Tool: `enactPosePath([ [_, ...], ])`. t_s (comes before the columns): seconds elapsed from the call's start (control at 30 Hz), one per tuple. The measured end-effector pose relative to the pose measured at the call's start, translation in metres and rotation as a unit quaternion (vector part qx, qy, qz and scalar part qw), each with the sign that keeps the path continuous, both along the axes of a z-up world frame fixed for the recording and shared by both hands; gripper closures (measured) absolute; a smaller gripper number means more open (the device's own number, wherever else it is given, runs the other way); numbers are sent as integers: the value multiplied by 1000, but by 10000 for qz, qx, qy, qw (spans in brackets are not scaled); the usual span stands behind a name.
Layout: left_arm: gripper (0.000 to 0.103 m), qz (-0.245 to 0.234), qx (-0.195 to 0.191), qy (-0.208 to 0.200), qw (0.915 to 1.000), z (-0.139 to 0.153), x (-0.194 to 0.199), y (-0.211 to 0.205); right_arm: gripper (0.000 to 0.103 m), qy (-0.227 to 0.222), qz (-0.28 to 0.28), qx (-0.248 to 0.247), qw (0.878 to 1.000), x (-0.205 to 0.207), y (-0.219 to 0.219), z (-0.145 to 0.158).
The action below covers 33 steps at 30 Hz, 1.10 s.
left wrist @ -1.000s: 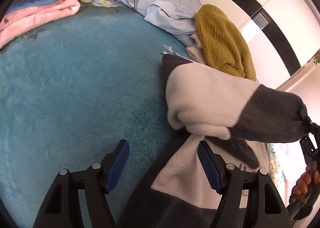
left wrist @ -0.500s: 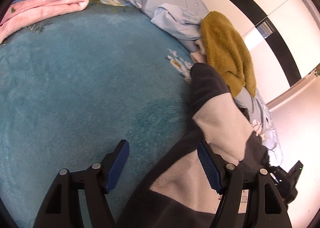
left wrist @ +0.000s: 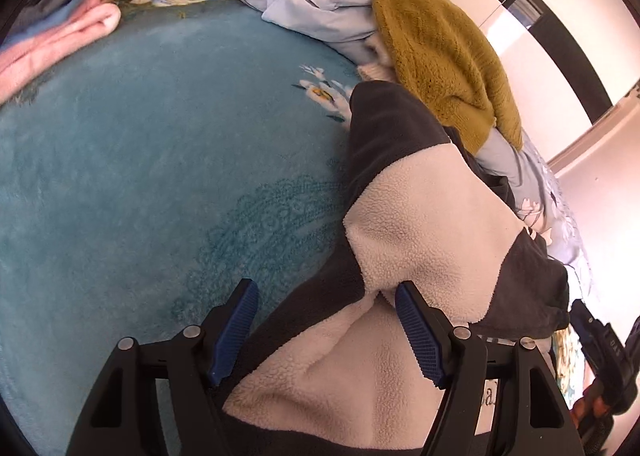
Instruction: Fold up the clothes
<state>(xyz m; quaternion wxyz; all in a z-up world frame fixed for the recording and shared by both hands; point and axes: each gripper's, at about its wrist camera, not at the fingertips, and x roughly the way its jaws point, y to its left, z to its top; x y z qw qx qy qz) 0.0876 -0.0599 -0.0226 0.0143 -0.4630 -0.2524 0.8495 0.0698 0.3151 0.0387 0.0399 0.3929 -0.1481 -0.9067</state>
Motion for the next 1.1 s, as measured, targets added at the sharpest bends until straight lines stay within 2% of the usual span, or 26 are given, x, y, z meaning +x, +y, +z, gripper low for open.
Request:
enactPosePath([
  [0.2, 28, -400, 388, 97, 9984, 18, 27, -11, 58, -217, -79, -188, 9996, 14, 10, -4],
  [0.3, 27, -533, 400, 224, 9975, 29, 54, -22, 50, -313, 156, -251, 9991, 29, 11, -4],
  [0.33, 25, -548, 407, 211, 9974, 28, 63, -26, 46, -390, 232, -207, 9988, 35, 11, -6],
  [0.4, 23, -573, 424, 174, 9973, 26, 81, -37, 45, -532, 256, -32, 9982, 49, 14, -13],
  [0.5, 23, -531, 517, -132, 9972, 10, 99, -52, 45, -739, 30, -18, 9973, 71, 29, -27],
  [0.53, 23, -513, 564, -246, 9968, 3, 104, -56, 45, -786, -58, -157, 9968, 78, 35, -31],
  [0.63, 22, -586, 931, -140, 9938, 3, 120, -64, 45, -810, -292, -684, 9939, 100, 51, -41],
  [0.73, 22, -838, 949, -176, 9918, 5, 129, -60, 45, -781, -452, -1188, 9888, 121, 63, -44],
  [0.8, 22, -1053, 1122, -213, 9879, 4, 135, -55, 45, -826, -464, -1350, 9863, 132, 65, -44],
  [0.87, 22, -1250, 1330, -271, 9828, -2, 138, -48, 45, -836, -439, -1370, 9861, 144, 64, -42],
  [1.0, 22, -1478, 1451, -278, 9779, -4, 154, -40, 45, -872, -476, -1174, 9881, 176, 67, -35],
  [1.1, 22, -1577, 1598, -265, 9741, -5, 165, -38, 45, -926, -495, -1328, 9856, 203, 75, -37],
])
